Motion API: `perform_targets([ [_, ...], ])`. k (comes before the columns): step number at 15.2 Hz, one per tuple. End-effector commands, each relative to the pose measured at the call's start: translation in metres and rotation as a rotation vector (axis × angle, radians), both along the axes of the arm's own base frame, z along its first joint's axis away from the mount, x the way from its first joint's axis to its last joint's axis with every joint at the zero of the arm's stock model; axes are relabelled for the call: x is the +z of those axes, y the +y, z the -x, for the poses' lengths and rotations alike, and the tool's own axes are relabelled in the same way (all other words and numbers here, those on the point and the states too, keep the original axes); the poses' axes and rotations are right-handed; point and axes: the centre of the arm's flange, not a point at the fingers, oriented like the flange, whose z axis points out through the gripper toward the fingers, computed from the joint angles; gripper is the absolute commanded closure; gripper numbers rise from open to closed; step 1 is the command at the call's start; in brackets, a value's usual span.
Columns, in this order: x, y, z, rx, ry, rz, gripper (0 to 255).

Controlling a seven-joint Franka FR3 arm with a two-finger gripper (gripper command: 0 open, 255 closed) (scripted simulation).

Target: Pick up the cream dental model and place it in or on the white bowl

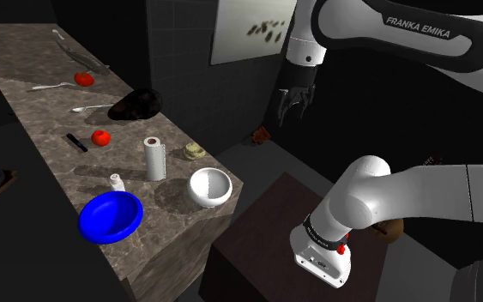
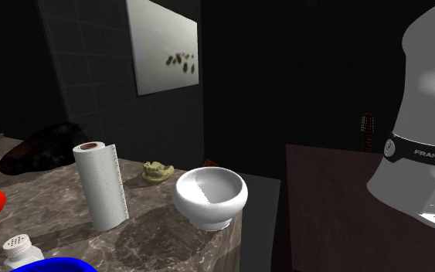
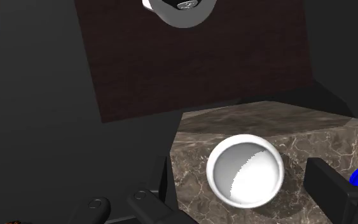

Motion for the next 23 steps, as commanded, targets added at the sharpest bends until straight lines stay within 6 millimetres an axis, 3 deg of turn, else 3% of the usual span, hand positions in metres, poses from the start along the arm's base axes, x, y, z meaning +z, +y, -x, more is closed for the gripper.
perform_targets([
  [1,0.0,0.0,0.0,0.0,0.0,0.0,0],
  [12,-0.097,0.01,-0.105,-0.108,-0.009,0.008,0],
  [23,-0.194,0.008,-0.212,-0.216,-0.017,0.016,0],
])
